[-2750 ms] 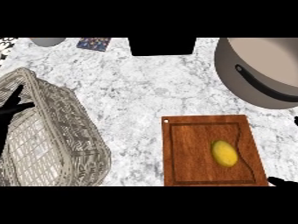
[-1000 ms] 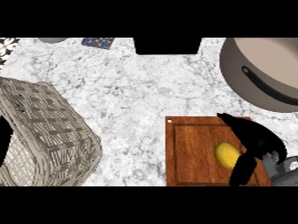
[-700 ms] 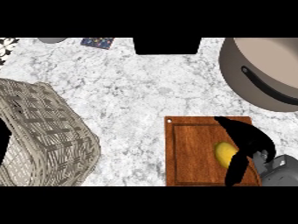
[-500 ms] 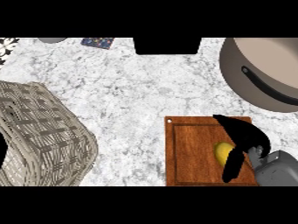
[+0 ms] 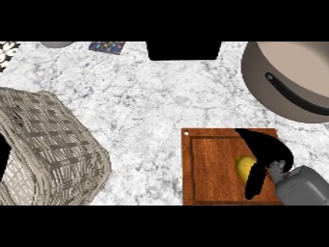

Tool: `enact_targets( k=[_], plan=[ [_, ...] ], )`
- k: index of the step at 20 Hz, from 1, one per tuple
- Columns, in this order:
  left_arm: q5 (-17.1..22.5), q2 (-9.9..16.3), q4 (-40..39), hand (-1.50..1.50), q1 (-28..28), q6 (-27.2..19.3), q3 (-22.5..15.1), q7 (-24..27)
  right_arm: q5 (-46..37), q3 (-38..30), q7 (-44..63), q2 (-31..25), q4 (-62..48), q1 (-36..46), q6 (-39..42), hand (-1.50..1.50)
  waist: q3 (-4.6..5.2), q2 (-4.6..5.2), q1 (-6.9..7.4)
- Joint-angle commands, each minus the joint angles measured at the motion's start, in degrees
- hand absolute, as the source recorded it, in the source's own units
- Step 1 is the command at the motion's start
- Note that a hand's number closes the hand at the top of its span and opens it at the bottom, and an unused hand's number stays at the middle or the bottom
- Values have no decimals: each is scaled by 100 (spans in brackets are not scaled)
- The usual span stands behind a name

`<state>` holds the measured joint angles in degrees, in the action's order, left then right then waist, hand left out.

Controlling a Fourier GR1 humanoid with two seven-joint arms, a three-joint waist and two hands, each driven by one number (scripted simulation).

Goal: Pick the lemon from the cutting board and place it in the pot

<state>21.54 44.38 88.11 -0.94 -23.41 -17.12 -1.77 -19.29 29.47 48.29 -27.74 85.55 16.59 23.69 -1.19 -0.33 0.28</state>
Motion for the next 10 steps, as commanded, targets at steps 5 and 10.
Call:
enact_targets(
  k=[5,10],
  plan=[
    [-236,-464,87,0,213,-269,-134,-338,-594,167,-1045,146,-618,32,-67,150,113,43,-9],
    [-342,-650,-231,0,159,-171,-153,-15,-493,-182,-1177,-131,-357,-17,283,150,119,36,-42]
  ],
)
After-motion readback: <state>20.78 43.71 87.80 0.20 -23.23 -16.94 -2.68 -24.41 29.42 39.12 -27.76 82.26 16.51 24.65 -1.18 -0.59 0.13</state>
